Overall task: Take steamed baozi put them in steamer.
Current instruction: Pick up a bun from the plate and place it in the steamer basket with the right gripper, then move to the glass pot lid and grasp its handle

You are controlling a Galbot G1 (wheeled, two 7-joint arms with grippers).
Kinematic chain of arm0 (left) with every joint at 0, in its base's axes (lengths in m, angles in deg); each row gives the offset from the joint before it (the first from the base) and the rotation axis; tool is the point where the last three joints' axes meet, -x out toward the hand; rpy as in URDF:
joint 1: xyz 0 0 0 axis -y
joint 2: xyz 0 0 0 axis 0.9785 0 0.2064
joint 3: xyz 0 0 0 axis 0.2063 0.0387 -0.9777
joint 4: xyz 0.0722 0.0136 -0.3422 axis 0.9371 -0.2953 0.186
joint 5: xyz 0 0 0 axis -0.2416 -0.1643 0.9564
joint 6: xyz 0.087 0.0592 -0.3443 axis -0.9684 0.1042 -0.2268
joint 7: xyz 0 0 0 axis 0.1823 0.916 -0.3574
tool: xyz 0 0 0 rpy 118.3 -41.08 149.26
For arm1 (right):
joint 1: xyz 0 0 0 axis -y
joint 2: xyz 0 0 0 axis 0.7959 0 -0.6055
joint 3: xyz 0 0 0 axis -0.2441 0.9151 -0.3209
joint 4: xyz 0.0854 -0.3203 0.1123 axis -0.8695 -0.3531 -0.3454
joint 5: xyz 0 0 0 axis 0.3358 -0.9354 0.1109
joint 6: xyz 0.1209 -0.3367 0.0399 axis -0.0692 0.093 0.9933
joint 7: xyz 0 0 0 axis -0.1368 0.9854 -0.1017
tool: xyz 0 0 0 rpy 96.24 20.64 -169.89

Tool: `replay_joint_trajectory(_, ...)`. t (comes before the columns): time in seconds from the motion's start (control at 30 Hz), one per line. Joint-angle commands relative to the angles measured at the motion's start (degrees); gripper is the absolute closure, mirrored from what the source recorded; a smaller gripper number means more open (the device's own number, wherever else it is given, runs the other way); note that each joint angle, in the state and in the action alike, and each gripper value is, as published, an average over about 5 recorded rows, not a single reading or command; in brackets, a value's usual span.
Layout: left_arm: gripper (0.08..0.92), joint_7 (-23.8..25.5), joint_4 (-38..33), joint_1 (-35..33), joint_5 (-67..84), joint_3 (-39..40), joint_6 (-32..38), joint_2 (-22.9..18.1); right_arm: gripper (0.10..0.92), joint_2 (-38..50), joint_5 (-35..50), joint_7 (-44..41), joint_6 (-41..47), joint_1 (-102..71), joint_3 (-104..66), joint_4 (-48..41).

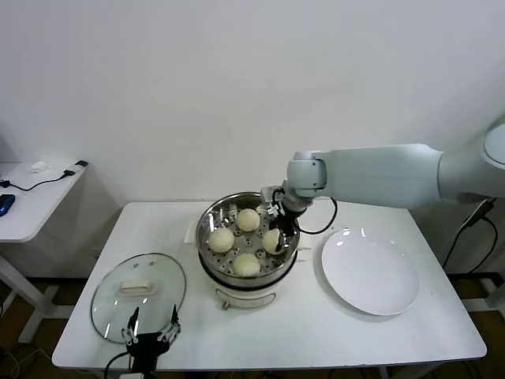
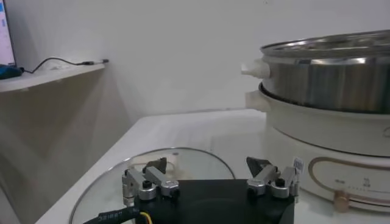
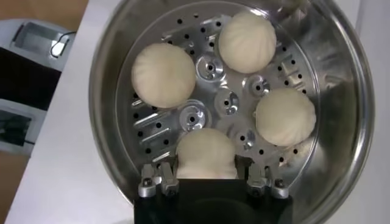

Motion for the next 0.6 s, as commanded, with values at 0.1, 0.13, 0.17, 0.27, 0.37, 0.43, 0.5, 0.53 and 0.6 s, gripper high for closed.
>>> replay_joint_trajectory(0.1, 0.177, 0.00, -0.27, -0.16, 0.02, -0.12, -0.12, 0.01, 0.350, -0.32, -1.15, 0.78, -0.30, -2.60, -3.06, -1.33)
replay_joint_trajectory(0.13, 0.177, 0.00, -0.33, -0.20, 0.02, -0.16, -0.14, 0.02, 0.326, -0.04, -1.03, 0.00, -0.90, -2.03, -3.25, -1.34)
replay_joint_trajectory(0.17, 0.177, 0.00, -0.38, -0.23, 0.01, -0.19, -0.16, 0.03, 0.295, 0.29, -0.88, -0.98, -1.63, -1.37, -3.42, -1.42)
replay_joint_trajectory(0.27, 0.177, 0.01, -0.57, -0.31, -0.07, -0.13, -0.22, -0.01, 0.229, 1.69, -0.16, -4.17, -4.03, 0.91, -4.08, -1.77)
replay_joint_trajectory(0.37, 0.177, 0.02, -0.81, -0.43, -0.23, 0.04, -0.27, -0.10, 0.206, 4.39, 1.86, -5.66, -5.68, 2.40, -6.43, -2.01)
replay_joint_trajectory(0.43, 0.177, 0.02, -1.05, -0.53, -0.28, 0.11, -0.34, -0.12, 0.204, 6.71, 4.14, -3.56, -5.65, 2.09, -9.12, -1.90)
replay_joint_trajectory(0.5, 0.177, 0.06, -1.46, -0.66, -0.14, 0.13, -0.60, -0.05, 0.203, 9.85, 7.11, 2.60, -4.44, 0.15, -13.73, -1.60)
replay_joint_trajectory(0.53, 0.177, 0.07, -1.67, -0.70, -0.06, 0.12, -0.74, 0.02, 0.203, 11.47, 8.20, 6.13, -3.87, -1.36, -16.24, -1.43)
replay_joint_trajectory(0.6, 0.177, 0.16, -2.00, -0.62, 0.06, 0.04, -1.03, 0.22, 0.203, 15.32, 9.51, 13.62, -3.06, -5.27, -23.11, -1.06)
